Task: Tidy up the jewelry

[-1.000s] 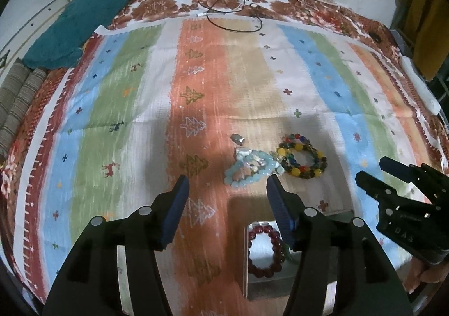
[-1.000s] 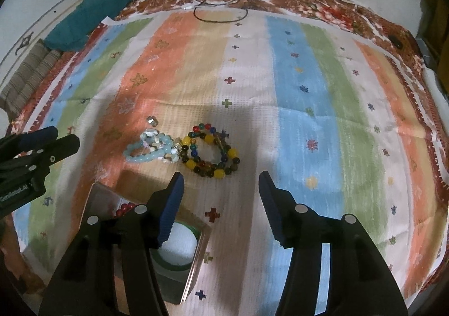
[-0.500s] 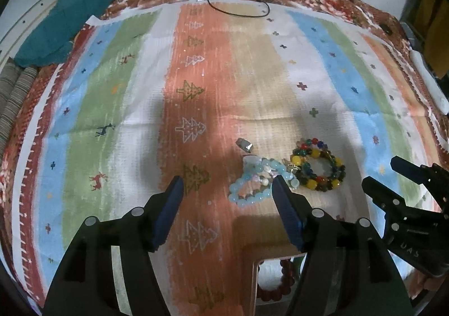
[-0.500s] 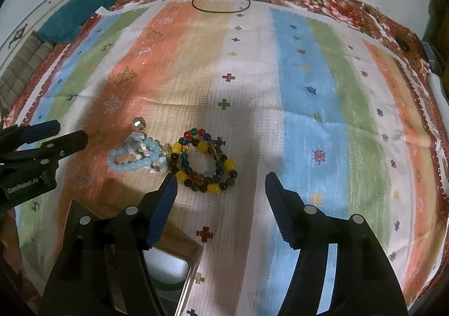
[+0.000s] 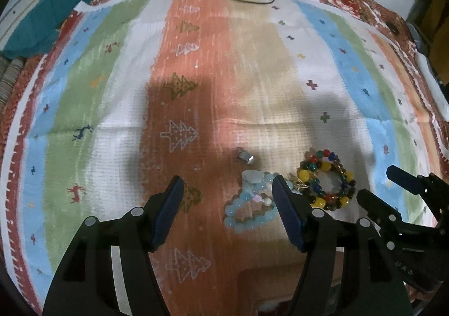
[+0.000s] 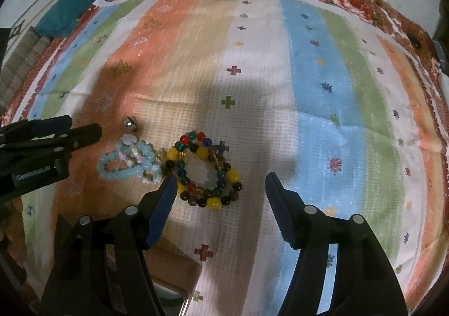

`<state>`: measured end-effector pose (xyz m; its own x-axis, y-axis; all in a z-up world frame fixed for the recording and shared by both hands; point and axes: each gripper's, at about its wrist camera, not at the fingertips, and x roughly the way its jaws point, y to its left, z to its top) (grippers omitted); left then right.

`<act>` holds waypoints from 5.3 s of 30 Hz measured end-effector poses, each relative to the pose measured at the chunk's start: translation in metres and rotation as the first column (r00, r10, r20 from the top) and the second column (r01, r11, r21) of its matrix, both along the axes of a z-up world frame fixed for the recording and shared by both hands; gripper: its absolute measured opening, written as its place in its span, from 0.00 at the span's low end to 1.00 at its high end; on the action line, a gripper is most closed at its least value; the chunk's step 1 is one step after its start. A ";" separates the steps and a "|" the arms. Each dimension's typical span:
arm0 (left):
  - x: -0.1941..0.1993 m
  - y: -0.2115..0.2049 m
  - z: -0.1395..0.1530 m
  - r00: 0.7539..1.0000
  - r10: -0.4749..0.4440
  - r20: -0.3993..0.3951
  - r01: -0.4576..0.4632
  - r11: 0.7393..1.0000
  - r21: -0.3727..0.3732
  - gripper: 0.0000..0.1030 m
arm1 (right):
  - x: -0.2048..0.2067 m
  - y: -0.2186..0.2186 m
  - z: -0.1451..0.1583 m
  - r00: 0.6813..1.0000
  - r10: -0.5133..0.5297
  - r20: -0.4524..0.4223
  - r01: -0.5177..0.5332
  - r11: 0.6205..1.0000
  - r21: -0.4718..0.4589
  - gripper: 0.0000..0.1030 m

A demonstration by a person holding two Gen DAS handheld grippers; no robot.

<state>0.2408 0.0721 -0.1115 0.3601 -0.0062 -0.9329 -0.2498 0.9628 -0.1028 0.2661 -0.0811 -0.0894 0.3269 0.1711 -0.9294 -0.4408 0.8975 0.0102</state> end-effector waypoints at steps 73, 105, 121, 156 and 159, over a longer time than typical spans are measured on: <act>0.005 -0.022 0.006 0.997 -0.072 0.004 0.071 0.997 0.020 0.18 | 0.013 0.000 0.014 0.999 0.007 0.038 -0.008 0.999 0.035 0.10; -0.069 -0.048 0.071 0.982 -0.122 0.146 0.121 0.992 0.016 0.18 | -0.057 -0.007 0.072 0.982 0.032 0.187 -0.051 0.994 0.101 0.10; -0.099 -0.058 0.083 0.973 -0.133 0.186 0.132 0.991 0.018 0.18 | -0.087 -0.013 0.084 0.973 0.040 0.227 -0.070 0.990 0.122 0.10; -0.148 -0.080 0.094 0.954 -0.181 0.238 0.180 0.983 0.026 0.18 | -0.140 -0.019 0.090 0.966 0.085 0.243 -0.123 0.982 0.146 0.10; -0.148 -0.081 0.092 0.957 -0.182 0.226 0.182 0.983 0.018 0.18 | -0.140 -0.018 0.088 0.969 0.088 0.233 -0.124 0.982 0.143 0.10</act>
<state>0.0932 -0.0086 -0.0191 0.5536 -0.0935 -0.8275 -0.0402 0.9895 -0.1387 0.1264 -0.0990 -0.0013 0.4962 0.3526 -0.7934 -0.5403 0.8407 0.0358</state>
